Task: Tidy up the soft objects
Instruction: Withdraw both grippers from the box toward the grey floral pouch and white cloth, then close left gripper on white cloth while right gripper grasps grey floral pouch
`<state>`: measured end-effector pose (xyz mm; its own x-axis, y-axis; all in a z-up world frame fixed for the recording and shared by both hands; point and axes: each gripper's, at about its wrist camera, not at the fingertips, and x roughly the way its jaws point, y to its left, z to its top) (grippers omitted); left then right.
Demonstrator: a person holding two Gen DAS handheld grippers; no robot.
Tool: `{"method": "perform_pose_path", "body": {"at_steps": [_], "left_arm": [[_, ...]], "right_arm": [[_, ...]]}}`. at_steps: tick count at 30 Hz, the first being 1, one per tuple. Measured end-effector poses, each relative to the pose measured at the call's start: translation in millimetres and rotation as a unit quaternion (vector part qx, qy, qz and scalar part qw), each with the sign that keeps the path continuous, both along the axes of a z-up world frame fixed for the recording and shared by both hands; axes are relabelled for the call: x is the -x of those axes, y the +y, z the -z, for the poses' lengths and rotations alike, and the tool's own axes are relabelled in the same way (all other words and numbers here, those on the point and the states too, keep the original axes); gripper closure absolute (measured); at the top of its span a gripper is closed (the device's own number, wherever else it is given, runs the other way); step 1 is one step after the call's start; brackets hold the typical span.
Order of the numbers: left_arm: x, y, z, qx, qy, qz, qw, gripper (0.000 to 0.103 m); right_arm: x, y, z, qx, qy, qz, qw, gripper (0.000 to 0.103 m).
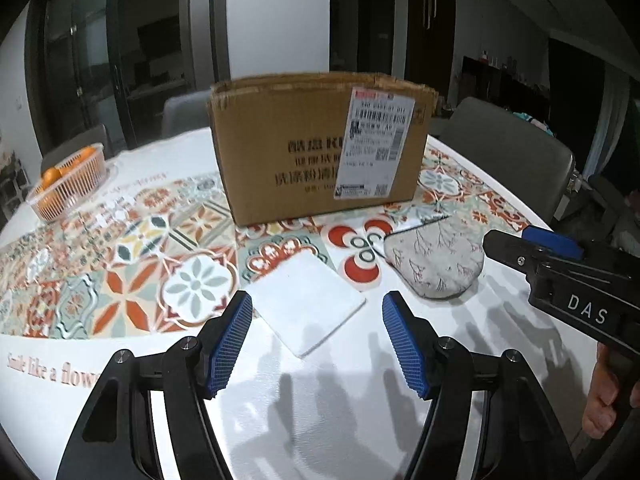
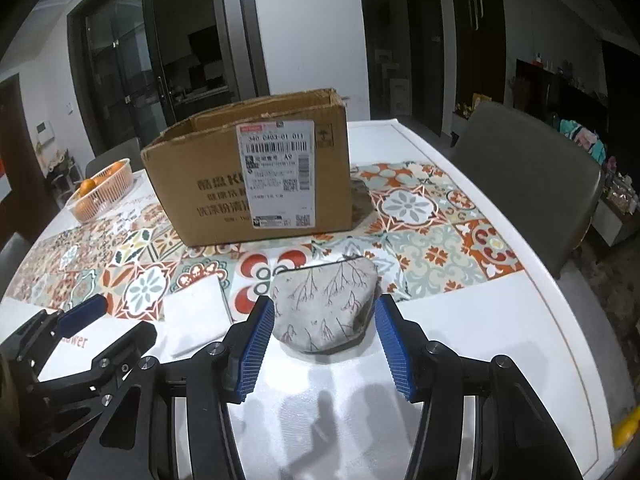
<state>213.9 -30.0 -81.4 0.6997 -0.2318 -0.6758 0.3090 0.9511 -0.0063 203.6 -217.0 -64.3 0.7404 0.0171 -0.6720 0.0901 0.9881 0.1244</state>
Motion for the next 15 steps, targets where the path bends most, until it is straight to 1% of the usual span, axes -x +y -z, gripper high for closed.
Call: {"method": "perform_pose_path", "body": {"at_steps": [6,15], "left_arm": [[-11.9,-3.0,15.8,-0.004,0.02,-0.002,0.9998,0.036],[-32.8,-7.4,27.3,-0.016,0.03,-0.002,0.9994,0.032]], "right_arm": [[-7.6,-1.8,14.4,-0.01,0.019,0.003,1.0,0.049],[-23.0,-6.2,31.6,-0.029,0.04,0.007,0.999,0.049]]}}
